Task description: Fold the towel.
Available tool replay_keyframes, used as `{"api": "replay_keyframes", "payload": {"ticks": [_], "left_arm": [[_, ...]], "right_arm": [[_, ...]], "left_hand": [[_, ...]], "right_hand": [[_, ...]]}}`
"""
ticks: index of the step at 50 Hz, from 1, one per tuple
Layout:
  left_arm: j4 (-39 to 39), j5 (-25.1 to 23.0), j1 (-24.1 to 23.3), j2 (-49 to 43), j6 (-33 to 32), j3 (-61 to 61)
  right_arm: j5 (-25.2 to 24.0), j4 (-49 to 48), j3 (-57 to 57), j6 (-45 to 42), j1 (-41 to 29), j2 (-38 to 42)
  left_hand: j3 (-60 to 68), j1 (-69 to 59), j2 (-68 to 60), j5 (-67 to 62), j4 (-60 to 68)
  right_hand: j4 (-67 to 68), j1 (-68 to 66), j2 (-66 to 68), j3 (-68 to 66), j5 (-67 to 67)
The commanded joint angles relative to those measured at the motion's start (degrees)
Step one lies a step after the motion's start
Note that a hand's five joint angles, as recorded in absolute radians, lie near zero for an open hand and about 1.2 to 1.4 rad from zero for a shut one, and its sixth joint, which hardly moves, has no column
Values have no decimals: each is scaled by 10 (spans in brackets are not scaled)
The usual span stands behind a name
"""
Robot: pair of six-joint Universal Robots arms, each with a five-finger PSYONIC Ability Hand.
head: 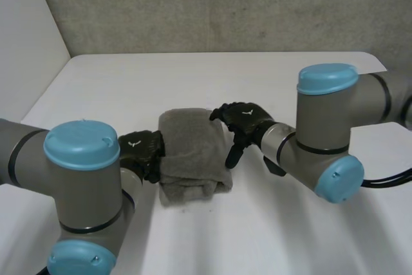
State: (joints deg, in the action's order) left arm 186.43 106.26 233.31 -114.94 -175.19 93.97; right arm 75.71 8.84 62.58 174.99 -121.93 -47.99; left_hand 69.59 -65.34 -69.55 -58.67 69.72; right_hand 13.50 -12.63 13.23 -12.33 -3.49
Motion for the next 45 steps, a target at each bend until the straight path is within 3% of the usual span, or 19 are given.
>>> {"api": "replay_keyframes", "payload": {"ticks": [1, 10, 12, 14, 25, 30, 42, 45], "left_arm": [[-1, 6, -1, -4, 1, 21], [-2, 6, 0, -1, 0, 7], [-2, 6, 1, 2, 0, -5], [-3, 4, 2, 23, 1, -37], [-1, -17, 29, 46, 3, -128], [1, -53, 30, -20, 4, -156], [-8, -60, 47, -90, 3, -179], [-19, -59, 47, -91, 3, -153]], "right_arm": [[-14, 14, -35, 18, -5, 36], [-15, 37, -62, 11, -9, 66], [-14, 41, -67, 11, -9, 67], [-14, 41, -69, 10, -9, 66], [-13, 42, -69, -9, -9, 62], [-12, 42, -69, -14, -9, 62], [-9, 41, -69, -27, -9, 65], [-8, 40, -69, -37, -9, 66]], "left_hand": [[104, -147, -104, -113, 103], [89, -132, -90, -99, 88], [24, -66, -24, -33, 22], [-119, 76, 118, 110, -120], [-136, 94, 136, 127, -138], [-136, 94, 136, 127, -138], [-138, 95, 138, 129, -139], [-195, 153, 195, 186, -196]], "right_hand": [[-35, 26, -32, 23, 35], [-35, 26, -32, 23, 35], [-35, 26, -32, 23, 35], [-35, 26, -32, 23, 35], [-35, 26, -32, 23, 35], [-35, 26, -32, 23, 35], [-35, 26, -32, 23, 35], [-35, 26, -32, 23, 35]]}}
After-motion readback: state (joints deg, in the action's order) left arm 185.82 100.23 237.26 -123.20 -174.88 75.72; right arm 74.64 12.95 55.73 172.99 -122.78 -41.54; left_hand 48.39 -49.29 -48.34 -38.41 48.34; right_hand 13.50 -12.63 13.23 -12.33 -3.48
